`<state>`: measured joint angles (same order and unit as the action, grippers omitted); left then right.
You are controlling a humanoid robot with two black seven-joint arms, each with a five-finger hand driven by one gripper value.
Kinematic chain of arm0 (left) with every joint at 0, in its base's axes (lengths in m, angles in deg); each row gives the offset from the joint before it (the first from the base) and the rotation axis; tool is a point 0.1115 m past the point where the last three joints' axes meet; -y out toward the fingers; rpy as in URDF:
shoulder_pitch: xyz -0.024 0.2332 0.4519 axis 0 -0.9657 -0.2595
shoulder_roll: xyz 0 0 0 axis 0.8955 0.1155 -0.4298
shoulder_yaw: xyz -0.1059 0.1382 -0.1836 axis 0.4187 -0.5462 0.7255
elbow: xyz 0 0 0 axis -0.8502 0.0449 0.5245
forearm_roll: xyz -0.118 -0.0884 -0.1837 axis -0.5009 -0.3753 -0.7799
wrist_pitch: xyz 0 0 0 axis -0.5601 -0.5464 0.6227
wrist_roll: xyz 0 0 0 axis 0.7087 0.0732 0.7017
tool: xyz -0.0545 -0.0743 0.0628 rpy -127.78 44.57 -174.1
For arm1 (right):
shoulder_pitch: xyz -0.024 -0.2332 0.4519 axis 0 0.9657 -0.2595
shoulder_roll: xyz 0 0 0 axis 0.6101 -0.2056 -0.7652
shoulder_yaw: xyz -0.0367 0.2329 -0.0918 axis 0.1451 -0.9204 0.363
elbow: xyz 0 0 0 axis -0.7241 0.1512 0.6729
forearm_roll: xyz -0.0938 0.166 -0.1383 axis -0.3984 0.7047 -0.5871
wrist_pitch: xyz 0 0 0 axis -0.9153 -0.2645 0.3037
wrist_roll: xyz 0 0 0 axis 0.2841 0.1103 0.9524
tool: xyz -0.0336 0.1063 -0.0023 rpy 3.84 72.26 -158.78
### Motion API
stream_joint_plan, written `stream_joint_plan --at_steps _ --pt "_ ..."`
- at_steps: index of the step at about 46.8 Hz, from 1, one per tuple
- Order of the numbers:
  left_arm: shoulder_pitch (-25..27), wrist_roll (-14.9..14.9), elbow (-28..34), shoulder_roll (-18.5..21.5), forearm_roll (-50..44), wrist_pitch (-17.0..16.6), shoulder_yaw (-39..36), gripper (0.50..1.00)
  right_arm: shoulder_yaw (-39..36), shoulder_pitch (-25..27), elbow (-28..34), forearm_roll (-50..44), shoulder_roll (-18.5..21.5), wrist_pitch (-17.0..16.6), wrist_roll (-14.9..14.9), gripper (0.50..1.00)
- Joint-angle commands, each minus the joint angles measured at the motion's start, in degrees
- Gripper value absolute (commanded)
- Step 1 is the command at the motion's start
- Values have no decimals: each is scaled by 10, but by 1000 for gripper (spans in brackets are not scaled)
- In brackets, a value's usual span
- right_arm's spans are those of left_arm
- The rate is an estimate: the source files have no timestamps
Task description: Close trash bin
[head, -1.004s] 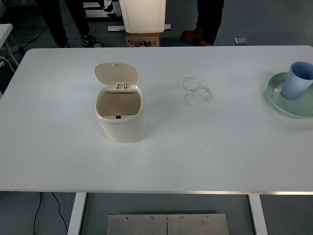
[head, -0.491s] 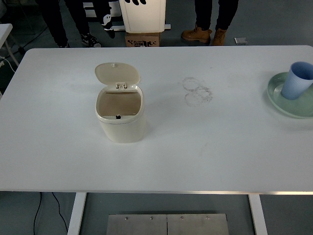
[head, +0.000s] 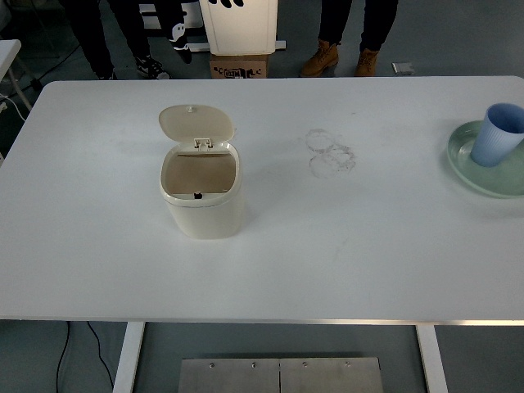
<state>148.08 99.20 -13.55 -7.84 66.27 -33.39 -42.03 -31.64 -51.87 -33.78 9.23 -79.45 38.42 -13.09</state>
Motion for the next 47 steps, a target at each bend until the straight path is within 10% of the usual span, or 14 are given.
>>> stream_joint_plan --at_steps 1,47 --pt "0 -1 1 -1 1 0 0 1000 0 0 0 0 0 0 0 991" --pt "-6 -2 48 -5 4 0 -2 1000 0 0 0 0 0 0 0 991"
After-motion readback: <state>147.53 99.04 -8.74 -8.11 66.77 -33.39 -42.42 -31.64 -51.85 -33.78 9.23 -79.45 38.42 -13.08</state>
